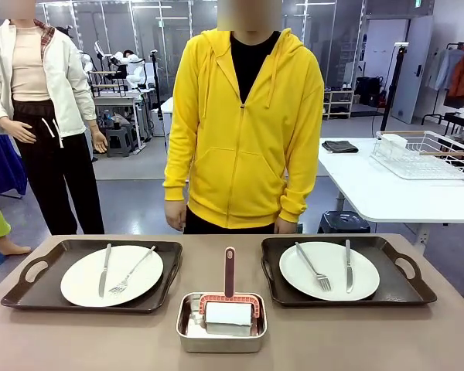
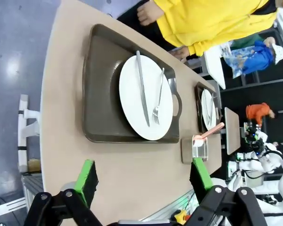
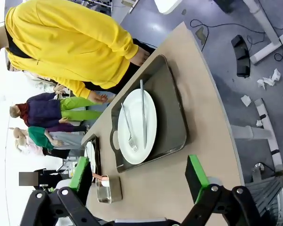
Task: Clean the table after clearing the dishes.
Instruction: When the left (or right) Handle tray is removed, use the left hand (or right hand) to clean the left (or right) side of the table with the Lint Roller.
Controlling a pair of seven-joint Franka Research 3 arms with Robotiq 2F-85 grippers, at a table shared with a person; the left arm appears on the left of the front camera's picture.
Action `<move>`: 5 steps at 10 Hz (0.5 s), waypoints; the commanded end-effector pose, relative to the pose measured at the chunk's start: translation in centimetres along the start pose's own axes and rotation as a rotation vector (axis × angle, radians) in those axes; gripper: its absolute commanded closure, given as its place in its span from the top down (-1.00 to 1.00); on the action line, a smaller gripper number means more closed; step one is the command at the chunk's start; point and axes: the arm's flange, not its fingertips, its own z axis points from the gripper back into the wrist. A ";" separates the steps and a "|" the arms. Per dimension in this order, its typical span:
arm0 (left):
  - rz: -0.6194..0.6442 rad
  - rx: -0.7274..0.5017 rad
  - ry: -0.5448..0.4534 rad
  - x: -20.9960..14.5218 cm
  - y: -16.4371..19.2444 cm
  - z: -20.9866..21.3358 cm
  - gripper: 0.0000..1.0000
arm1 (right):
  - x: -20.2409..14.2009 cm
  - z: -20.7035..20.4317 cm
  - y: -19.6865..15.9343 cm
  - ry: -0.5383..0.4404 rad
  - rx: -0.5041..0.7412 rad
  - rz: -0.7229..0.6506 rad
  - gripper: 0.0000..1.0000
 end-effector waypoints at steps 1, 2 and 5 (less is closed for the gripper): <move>-0.019 -0.027 0.015 -0.8 0.3 -0.4 1.00 | -0.2 -0.1 -0.3 0.008 0.004 -0.007 1.00; -0.019 -0.027 0.015 -0.8 0.3 -0.4 1.00 | -0.2 -0.1 -0.3 0.008 0.004 -0.007 1.00; -0.019 -0.027 0.015 -0.8 0.3 -0.4 1.00 | -0.2 -0.1 -0.3 0.008 0.004 -0.007 1.00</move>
